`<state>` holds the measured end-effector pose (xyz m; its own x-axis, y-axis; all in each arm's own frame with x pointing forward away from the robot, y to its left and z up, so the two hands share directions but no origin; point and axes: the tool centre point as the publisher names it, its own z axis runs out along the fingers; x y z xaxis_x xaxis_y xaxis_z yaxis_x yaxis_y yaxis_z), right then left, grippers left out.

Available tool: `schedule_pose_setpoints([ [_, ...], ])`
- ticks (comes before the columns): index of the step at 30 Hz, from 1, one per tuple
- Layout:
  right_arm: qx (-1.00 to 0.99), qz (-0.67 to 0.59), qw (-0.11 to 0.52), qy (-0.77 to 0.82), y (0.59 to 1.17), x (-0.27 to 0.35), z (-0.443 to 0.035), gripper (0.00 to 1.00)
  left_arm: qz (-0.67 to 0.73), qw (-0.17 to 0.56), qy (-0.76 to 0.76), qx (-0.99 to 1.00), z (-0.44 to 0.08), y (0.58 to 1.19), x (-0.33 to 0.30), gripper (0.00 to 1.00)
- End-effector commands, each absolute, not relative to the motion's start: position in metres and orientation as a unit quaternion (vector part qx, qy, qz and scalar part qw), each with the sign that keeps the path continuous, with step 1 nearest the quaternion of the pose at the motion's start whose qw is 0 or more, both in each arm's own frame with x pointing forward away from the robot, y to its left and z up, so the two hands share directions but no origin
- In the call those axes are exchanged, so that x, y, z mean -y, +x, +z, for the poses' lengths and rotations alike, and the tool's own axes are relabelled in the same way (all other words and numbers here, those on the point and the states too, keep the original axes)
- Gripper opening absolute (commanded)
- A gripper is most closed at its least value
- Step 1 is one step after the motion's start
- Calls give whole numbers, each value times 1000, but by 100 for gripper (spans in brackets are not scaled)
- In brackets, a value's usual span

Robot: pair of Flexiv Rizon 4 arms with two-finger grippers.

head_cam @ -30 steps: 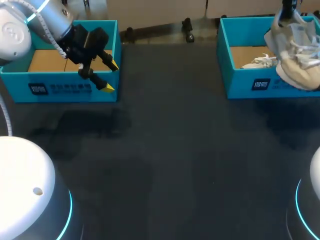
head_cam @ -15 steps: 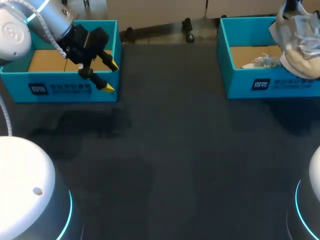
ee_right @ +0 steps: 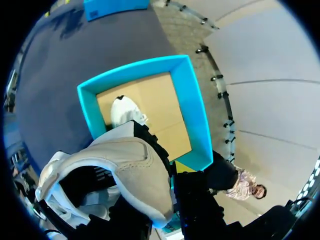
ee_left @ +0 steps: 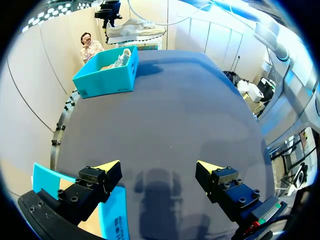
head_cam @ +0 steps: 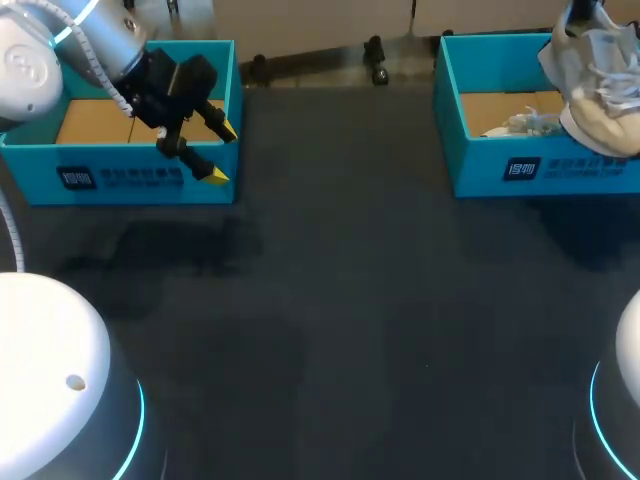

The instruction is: Take the shoe out of the shoebox, open the shoe tongue, remove and reinsert the insole, then place the shoe into the shoebox

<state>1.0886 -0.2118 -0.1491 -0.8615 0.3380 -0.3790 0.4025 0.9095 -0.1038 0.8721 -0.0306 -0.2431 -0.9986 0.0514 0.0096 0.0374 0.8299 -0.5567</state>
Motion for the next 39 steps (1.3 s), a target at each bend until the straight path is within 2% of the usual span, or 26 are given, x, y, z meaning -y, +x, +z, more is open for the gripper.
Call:
schedule_pose_setpoints([
  [1, -957, -78, 183, 209, 1107, 226, -152, 0, 289, 13, -23, 957, -243, 872, 31, 100],
  [15, -923, -56, 171, 341, 1135, 262, -156, 0, 289, 13, -23, 957, -243, 872, 31, 100],
  [22, -895, -71, 145, 417, 1129, 270, -159, 0, 289, 13, -23, 957, -243, 872, 31, 100],
  [39, -716, -112, 138, 675, 1097, 293, -158, 0, 289, 13, -23, 957, -243, 872, 31, 100],
])
